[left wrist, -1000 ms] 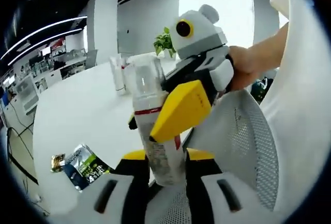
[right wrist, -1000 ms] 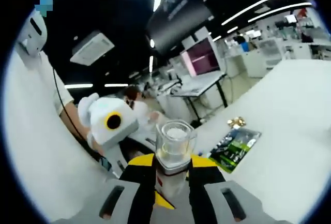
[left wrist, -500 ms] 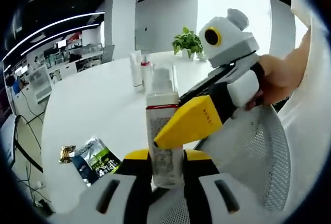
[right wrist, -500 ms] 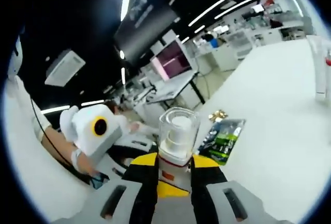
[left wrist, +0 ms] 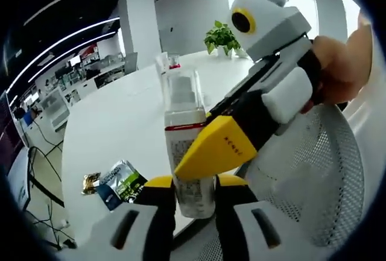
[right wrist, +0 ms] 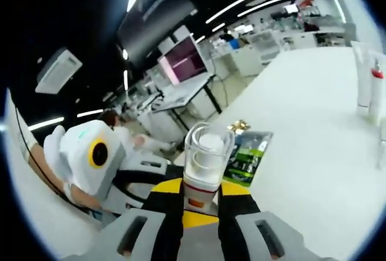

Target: Arrange the skincare products in the storage area until every visible bottle or jar stands upright without overlapping.

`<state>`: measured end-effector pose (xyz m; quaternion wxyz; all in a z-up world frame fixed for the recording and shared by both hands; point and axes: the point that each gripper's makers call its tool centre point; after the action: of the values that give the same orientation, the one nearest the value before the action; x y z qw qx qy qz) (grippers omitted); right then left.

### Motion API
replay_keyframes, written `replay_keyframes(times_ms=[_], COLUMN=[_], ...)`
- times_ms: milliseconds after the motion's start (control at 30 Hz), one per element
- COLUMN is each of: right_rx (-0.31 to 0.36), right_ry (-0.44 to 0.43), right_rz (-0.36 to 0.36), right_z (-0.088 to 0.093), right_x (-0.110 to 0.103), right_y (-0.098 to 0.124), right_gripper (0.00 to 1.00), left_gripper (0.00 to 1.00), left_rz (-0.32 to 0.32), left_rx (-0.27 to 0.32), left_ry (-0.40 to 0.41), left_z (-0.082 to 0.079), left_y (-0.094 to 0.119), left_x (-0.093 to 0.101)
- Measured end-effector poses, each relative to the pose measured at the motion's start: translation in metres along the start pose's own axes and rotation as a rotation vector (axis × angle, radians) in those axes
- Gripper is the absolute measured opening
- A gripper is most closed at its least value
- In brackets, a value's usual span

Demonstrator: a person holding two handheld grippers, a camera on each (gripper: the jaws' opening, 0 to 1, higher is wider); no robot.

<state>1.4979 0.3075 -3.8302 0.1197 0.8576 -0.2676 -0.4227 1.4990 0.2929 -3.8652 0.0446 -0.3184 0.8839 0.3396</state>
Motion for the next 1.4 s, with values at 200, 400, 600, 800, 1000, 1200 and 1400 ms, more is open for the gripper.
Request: replay_keyframes(times_ms=[200, 400, 600, 800, 1000, 1200, 1400], right_rx=[0.005, 0.034, 0.079, 0.099, 0.093, 0.085, 0.069], right_ry=[0.020, 0.022, 0.032, 0.053, 0.112, 0.157, 0.189], right_rz=[0.006, 0.024, 0.087, 0.136, 0.220, 0.318, 0.429], right_z=[-0.004, -0.016, -0.037, -0.052, -0.063, -0.069, -0.077], right_x=[0.003, 0.014, 0.041, 0.062, 0.095, 0.131, 0.175], right_y=[0.003, 0.009, 0.019, 0.023, 0.023, 0.022, 0.021], right_gripper=[0.16, 0.16, 0.16, 0.16, 0.16, 0.16, 0.16], left_gripper=[0.22, 0.19, 0.16, 0.14, 0.17, 0.16, 0.13], left_rz=[-0.001, 0.008, 0.023, 0.028, 0.025, 0.029, 0.024], left_rx=[-0.010, -0.064, -0.108, -0.152, -0.172, -0.226, -0.248], left_ry=[-0.031, -0.055, -0.085, -0.112, -0.128, -0.137, -0.150], left_z=[0.003, 0.013, 0.022, 0.030, 0.035, 0.045, 0.050], left_y=[-0.002, -0.005, -0.006, -0.008, -0.010, -0.011, -0.012], left_x=[0.001, 0.002, 0.006, 0.008, 0.008, 0.009, 0.009])
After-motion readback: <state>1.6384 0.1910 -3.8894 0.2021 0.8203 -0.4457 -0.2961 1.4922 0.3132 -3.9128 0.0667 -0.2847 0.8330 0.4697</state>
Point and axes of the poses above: the point that each gripper's makers call its tool centre point, and the gripper's own axes: y roughly backward along the fingers, x roughly to its right, z roughly out of its underside, and after that the axes turned 14 degrees about -y, right-handed
